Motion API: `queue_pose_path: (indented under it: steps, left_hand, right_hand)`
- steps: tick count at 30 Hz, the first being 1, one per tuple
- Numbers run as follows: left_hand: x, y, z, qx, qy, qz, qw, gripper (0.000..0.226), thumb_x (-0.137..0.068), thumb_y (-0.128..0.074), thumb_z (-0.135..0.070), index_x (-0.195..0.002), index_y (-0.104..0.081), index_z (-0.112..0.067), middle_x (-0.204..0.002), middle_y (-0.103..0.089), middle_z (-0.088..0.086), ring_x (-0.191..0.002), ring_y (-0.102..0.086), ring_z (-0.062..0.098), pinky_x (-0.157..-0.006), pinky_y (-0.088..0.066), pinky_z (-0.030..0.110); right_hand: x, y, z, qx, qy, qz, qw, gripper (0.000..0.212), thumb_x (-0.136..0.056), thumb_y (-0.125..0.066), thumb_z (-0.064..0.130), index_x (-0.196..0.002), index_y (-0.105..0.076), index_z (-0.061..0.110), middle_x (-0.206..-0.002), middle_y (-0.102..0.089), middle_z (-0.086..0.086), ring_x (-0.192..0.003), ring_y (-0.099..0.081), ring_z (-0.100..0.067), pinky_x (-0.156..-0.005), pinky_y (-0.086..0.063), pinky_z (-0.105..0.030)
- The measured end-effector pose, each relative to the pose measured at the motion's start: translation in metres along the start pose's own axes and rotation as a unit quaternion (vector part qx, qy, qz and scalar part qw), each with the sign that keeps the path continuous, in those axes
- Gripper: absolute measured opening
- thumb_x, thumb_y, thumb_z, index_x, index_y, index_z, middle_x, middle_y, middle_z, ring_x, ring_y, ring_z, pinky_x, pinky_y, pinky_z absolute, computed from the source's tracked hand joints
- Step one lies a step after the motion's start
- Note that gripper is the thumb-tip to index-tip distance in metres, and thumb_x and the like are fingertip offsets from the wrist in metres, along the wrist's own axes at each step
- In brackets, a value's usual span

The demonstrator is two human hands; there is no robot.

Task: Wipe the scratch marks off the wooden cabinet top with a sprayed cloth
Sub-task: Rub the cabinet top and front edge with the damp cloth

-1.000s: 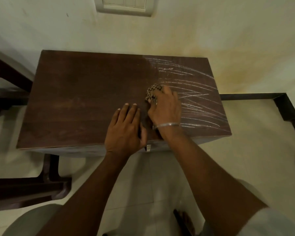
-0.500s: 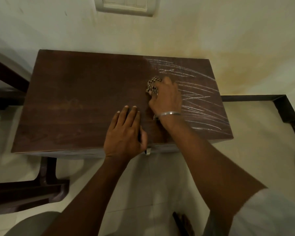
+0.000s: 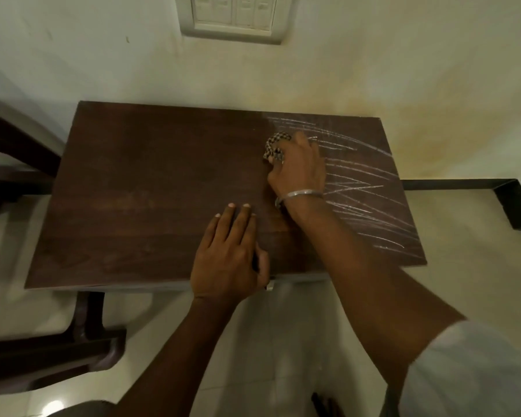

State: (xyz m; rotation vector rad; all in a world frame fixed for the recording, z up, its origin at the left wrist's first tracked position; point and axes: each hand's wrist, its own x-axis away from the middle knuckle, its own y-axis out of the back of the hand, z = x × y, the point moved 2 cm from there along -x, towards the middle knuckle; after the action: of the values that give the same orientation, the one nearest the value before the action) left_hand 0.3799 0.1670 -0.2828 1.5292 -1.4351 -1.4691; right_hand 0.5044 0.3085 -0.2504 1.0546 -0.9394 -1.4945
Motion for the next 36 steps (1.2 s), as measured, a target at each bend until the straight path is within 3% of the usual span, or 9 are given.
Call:
queue_pose_path:
  steps: [6,13,21,27,36]
  left_hand:
    - [-0.001,0.000,-0.001,0.004,0.005,-0.012,1.000,0.053,-0.083,-0.047,-0.028,-0.124,-0.067,-0.002,-0.138,-0.061,0.014,-0.133,-0.053,0.033,-0.107,-0.044,0.048]
    - [0.000,0.000,0.000,0.003,0.002,-0.004,1.000,0.054,-0.083,-0.047,-0.030,-0.124,-0.067,-0.001,-0.137,-0.061,0.015,-0.132,-0.054,0.033,-0.107,-0.046,0.047]
    - [0.001,-0.001,0.000,0.003,0.003,-0.019,1.000,0.053,-0.083,-0.048,-0.030,-0.124,-0.068,-0.002,-0.138,-0.061,0.014,-0.133,-0.054,0.033,-0.107,-0.046,0.046]
    - [0.004,-0.002,0.001,0.003,-0.001,-0.024,1.000,0.051,-0.083,-0.050,-0.030,-0.122,-0.069,-0.002,-0.137,-0.062,0.014,-0.132,-0.055,0.032,-0.107,-0.046,0.045]
    - [0.004,-0.003,0.001,0.000,-0.002,-0.042,0.999,0.052,-0.082,-0.050,-0.030,-0.121,-0.070,-0.003,-0.136,-0.062,0.013,-0.130,-0.056,0.032,-0.109,-0.040,0.042]
  right_hand:
    - [0.012,-0.005,-0.005,0.014,0.021,-0.045,0.999,0.028,-0.080,-0.062,0.021,-0.108,-0.066,0.020,-0.117,-0.055,-0.006,-0.104,-0.051,-0.031,-0.080,-0.047,-0.042]
    - [-0.057,-0.016,0.010,-0.002,0.013,0.004,1.000,0.028,-0.086,-0.058,0.022,-0.112,-0.064,0.015,-0.122,-0.052,-0.010,-0.112,-0.049,-0.033,-0.083,-0.045,-0.040]
    - [-0.015,-0.015,0.001,0.006,0.037,-0.075,0.996,0.026,-0.082,-0.061,0.023,-0.107,-0.066,0.018,-0.115,-0.055,-0.006,-0.104,-0.052,-0.029,-0.081,-0.048,-0.042]
    - [-0.077,-0.019,0.014,0.017,0.034,-0.020,0.999,0.027,-0.086,-0.056,0.018,-0.111,-0.063,0.013,-0.120,-0.053,-0.010,-0.107,-0.050,-0.032,-0.076,-0.044,-0.040]
    - [-0.033,-0.014,0.011,-0.001,0.057,-0.050,0.997,0.024,-0.086,-0.059,0.023,-0.109,-0.066,0.017,-0.120,-0.054,-0.008,-0.108,-0.051,-0.030,-0.083,-0.049,-0.041]
